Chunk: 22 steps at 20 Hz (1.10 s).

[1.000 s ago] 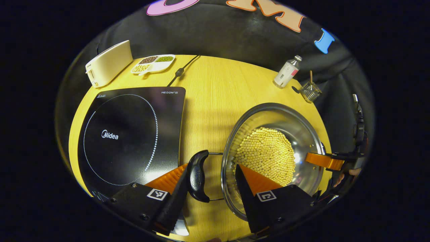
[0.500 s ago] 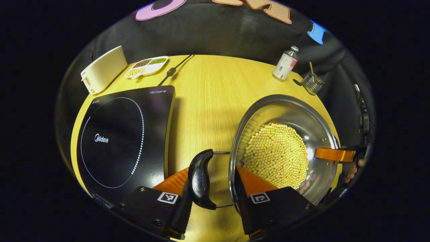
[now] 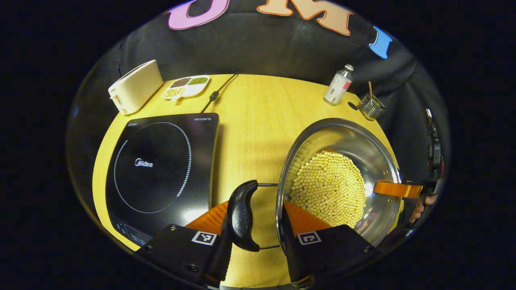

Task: First push the handle of the pot to place it horizontally, then grasp the pot with both hands and set it on the induction cooktop.

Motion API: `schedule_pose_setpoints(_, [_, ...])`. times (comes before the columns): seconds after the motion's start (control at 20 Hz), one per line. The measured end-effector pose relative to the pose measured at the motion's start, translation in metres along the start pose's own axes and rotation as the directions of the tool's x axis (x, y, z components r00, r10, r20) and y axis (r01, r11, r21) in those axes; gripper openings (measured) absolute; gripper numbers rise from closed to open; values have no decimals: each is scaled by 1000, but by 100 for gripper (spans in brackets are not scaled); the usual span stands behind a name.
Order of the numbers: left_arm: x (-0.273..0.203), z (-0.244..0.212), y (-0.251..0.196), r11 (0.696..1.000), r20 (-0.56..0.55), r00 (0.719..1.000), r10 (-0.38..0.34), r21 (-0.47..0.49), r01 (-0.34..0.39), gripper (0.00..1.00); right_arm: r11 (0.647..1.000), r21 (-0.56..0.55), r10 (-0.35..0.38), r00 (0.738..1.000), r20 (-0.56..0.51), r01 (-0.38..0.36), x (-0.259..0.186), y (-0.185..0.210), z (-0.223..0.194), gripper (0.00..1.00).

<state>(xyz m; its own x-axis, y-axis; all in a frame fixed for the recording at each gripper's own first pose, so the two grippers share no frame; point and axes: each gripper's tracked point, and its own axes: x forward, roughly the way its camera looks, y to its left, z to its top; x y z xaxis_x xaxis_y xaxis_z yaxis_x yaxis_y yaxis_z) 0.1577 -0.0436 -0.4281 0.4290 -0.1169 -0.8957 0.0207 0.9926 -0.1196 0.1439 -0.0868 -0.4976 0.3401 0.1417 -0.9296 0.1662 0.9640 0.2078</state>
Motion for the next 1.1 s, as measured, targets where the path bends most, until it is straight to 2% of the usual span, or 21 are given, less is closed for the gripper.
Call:
schedule_pose_setpoints(0.25, [-29,15,32,999,29,999,39,14,-39,58,998,6,56,998,16,-56,-4,43,0,54])
schedule_pose_setpoints(0.3, [-33,19,40,999,45,998,44,16,-45,58,998,3,65,998,20,-65,-4,52,2,47])
schedule_pose_setpoints(0.35, [-36,21,49,999,54,997,50,16,-51,60,997,3,72,997,23,-72,-4,62,1,47])
schedule_pose_setpoints(0.55, [-44,24,89,999,67,997,47,-7,-47,58,997,-16,75,997,27,-74,3,107,-1,46])
schedule_pose_setpoints(0.85, [-37,34,161,1000,68,998,-8,-4,9,58,1000,-9,23,999,23,-23,19,177,-12,47])
schedule_pose_setpoints(0.9, [-35,36,173,1000,69,998,-15,5,15,58,1000,-2,14,1000,21,-14,24,188,-14,54])
schedule_pose_setpoints(0.95, [-33,39,185,1000,72,997,-22,14,21,59,1000,1,3,1000,18,-3,29,199,-17,46])
schedule_pose_setpoints(1.0, [-29,42,194,999,76,996,-34,22,33,59,1000,-1,-10,1000,17,10,32,209,-19,47])
schedule_pose_setpoints(1.05, [-26,43,204,999,75,996,-49,21,47,57,1000,-1,-24,1000,16,24,36,218,-20,54])
schedule_pose_setpoints(1.1, [-21,42,215,998,65,996,-60,17,59,58,999,1,-39,999,12,39,39,227,-24,54])
